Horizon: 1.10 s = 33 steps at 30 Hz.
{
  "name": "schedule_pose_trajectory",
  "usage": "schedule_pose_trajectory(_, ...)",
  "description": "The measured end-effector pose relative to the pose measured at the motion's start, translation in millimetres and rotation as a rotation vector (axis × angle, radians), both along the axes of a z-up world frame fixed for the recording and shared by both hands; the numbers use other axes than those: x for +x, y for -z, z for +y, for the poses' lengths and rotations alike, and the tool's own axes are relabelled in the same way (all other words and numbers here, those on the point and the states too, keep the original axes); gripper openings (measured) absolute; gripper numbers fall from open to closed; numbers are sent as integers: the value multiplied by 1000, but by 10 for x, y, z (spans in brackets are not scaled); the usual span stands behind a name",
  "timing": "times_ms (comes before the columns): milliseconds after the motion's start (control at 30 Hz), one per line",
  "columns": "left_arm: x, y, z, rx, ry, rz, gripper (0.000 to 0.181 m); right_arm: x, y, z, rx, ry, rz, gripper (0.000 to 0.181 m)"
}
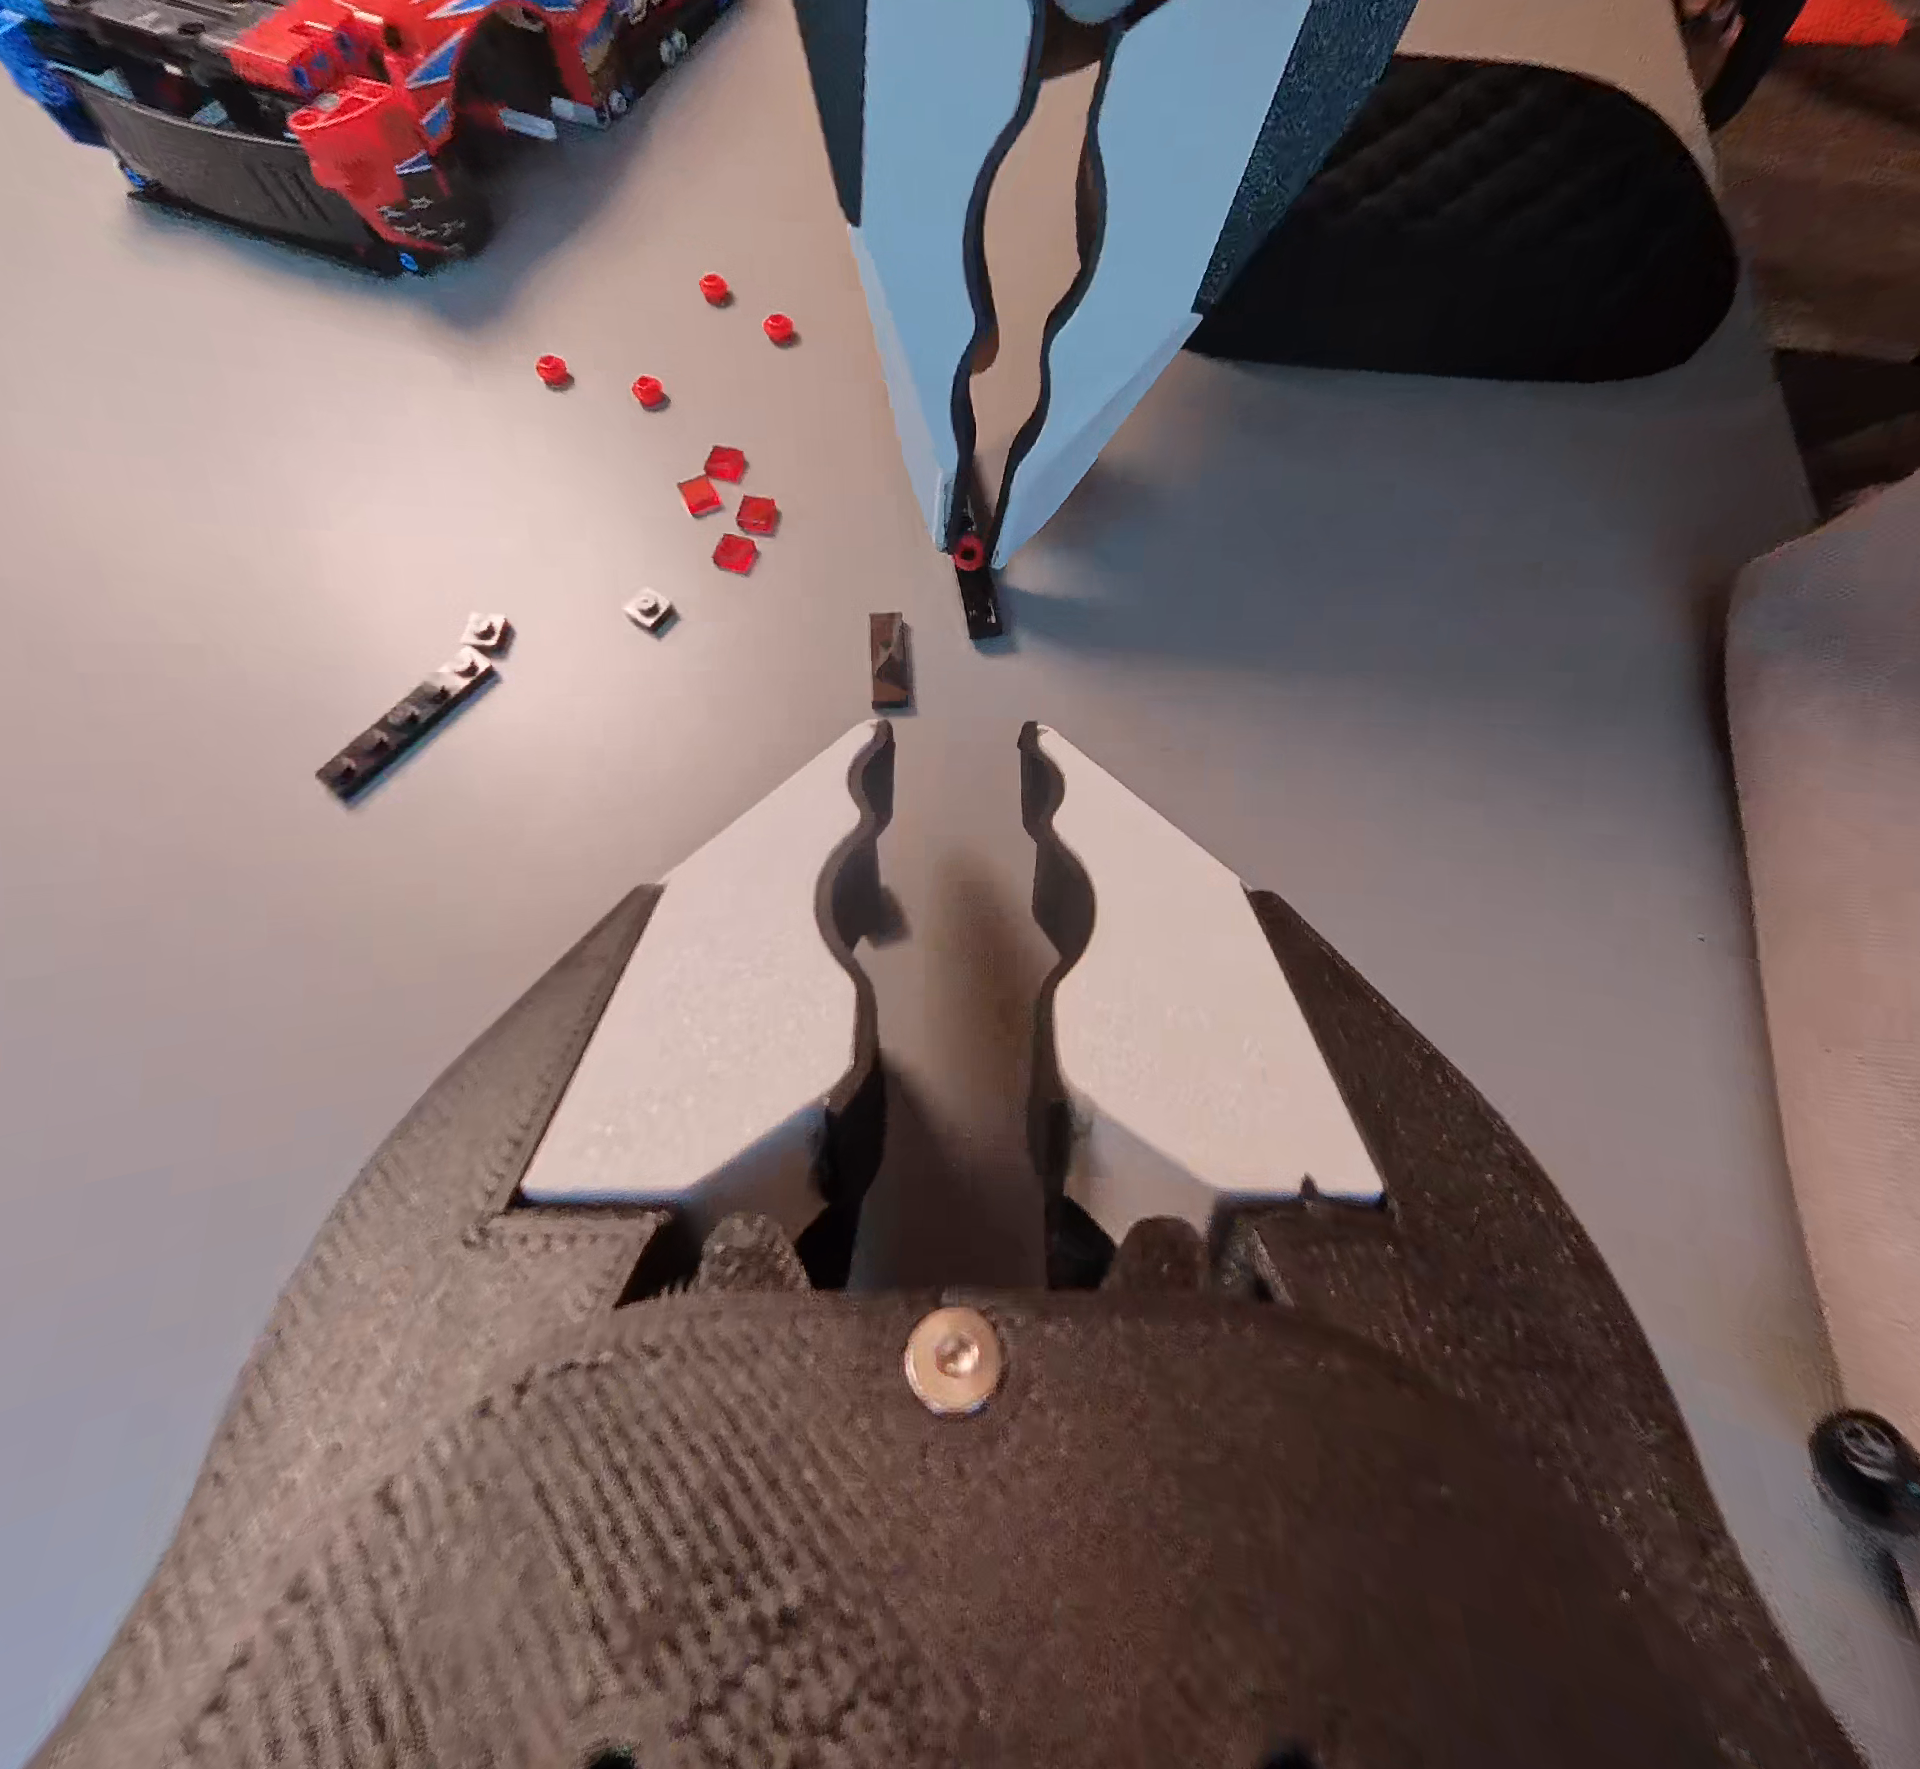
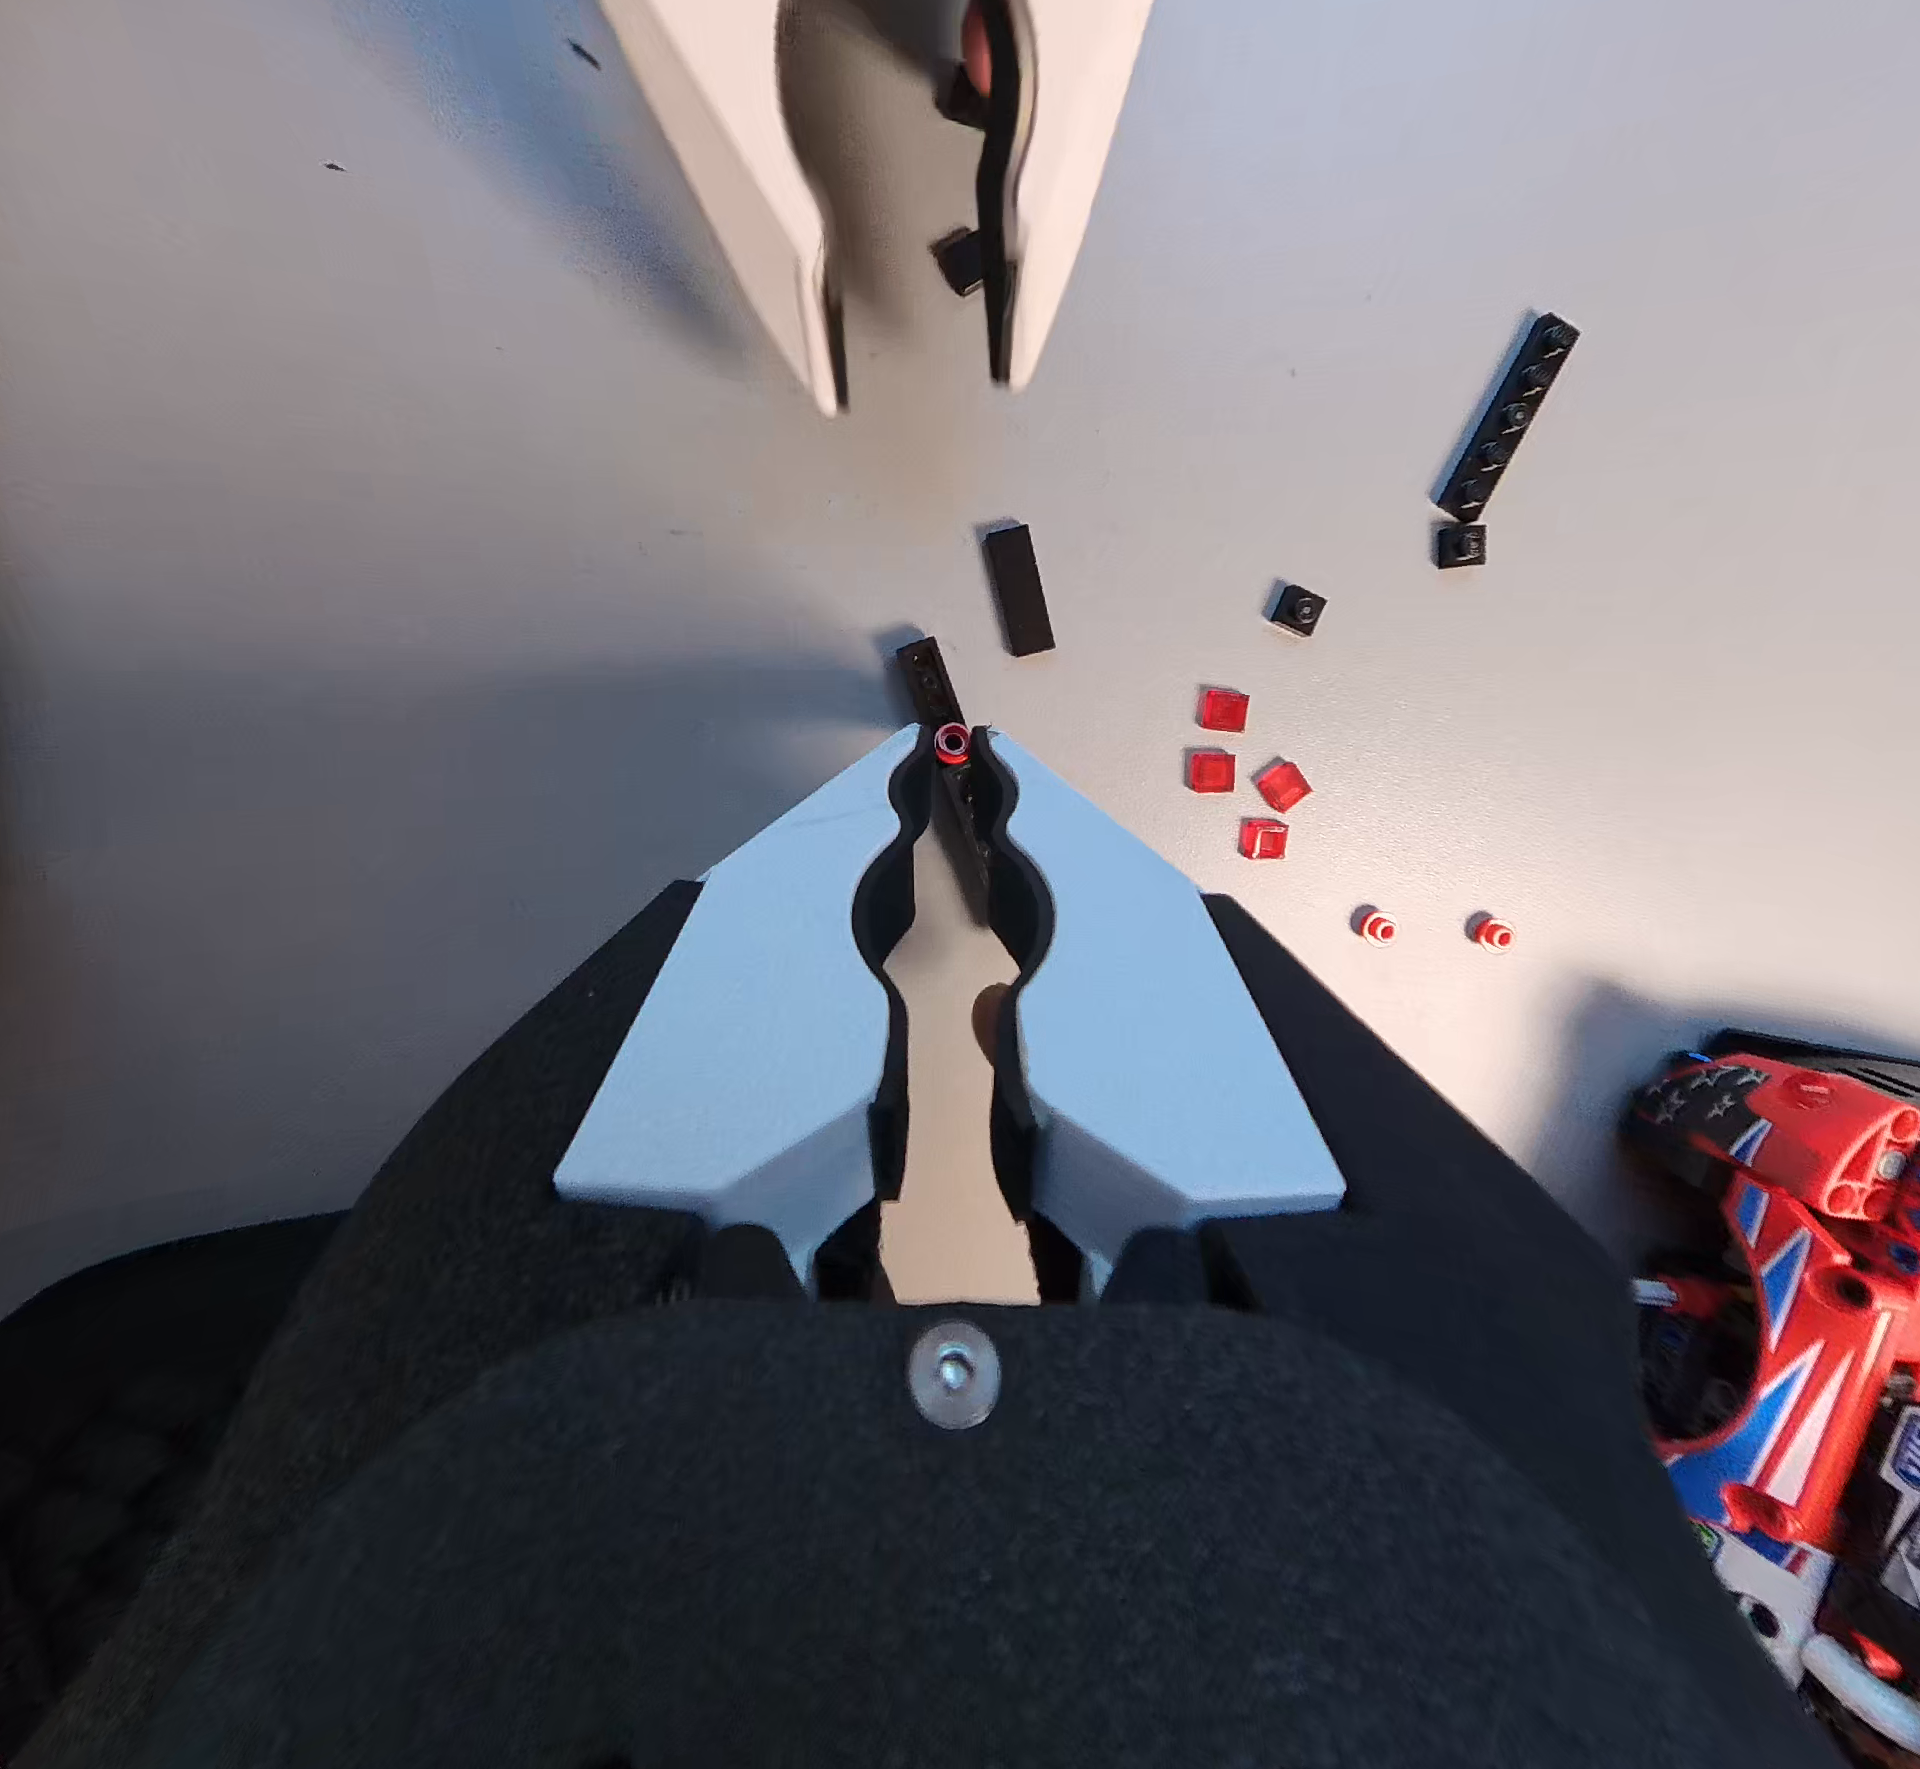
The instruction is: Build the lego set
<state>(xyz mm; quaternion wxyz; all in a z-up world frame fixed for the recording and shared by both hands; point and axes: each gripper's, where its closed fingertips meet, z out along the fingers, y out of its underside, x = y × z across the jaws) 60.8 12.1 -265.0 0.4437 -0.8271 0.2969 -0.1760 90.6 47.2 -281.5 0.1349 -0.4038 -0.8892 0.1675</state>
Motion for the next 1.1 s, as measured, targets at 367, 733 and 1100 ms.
schedule_pose_trajectory(367,257,168,304,-43,21,130,23,8,3,26,-12,-18,44,5)
schedule_pose_trajectory(733,254,162,350,-31,22,168,23,45,-2,51,-33,-7,80,10)
schedule_pose_trajectory(1100,180,69,281,-27,24,115,25,166,-15,254,-20,-36,79,16)
